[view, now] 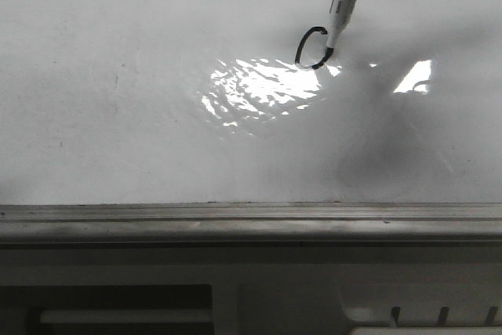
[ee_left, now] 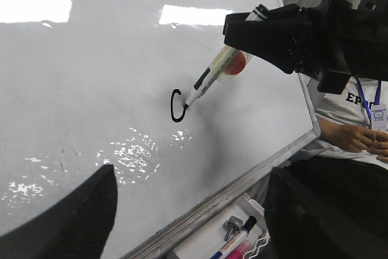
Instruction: Write number 9 on whiteboard
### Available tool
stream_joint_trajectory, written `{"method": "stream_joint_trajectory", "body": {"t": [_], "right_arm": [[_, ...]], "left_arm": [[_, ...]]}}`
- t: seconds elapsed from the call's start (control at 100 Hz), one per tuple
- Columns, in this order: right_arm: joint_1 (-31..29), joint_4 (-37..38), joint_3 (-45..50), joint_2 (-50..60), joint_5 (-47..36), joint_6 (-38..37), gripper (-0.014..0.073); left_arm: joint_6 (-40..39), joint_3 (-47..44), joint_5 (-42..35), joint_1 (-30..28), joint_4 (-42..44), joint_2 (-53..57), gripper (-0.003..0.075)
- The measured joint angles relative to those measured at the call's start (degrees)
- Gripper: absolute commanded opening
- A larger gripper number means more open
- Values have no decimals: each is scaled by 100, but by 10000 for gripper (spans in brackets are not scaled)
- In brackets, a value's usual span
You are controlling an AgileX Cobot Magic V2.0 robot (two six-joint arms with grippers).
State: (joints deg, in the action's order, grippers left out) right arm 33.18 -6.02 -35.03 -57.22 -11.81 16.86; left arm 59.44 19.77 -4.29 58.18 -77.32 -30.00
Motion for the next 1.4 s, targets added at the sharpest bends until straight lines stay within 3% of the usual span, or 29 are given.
{"method": "stream_joint_trajectory", "body": {"t": [0.49,0.83,1.09,1.29,1.4], "right_arm": [[-28,52,-208,-22,367,129,-69],[460,-197,787,-13,372,67,-69],[603,-197,864,22,131,142,-69],[639,-197,168,564,688,155,-69],[709,-197,-228,800,979,155,-72]], "left_arm": [[0,0,42,0,0,0,473],[0,0,100,0,0,0,473],[0,0,112,0,0,0,473],[0,0,209,0,25,0,470],[0,23,472,0,241,-166,400]]}}
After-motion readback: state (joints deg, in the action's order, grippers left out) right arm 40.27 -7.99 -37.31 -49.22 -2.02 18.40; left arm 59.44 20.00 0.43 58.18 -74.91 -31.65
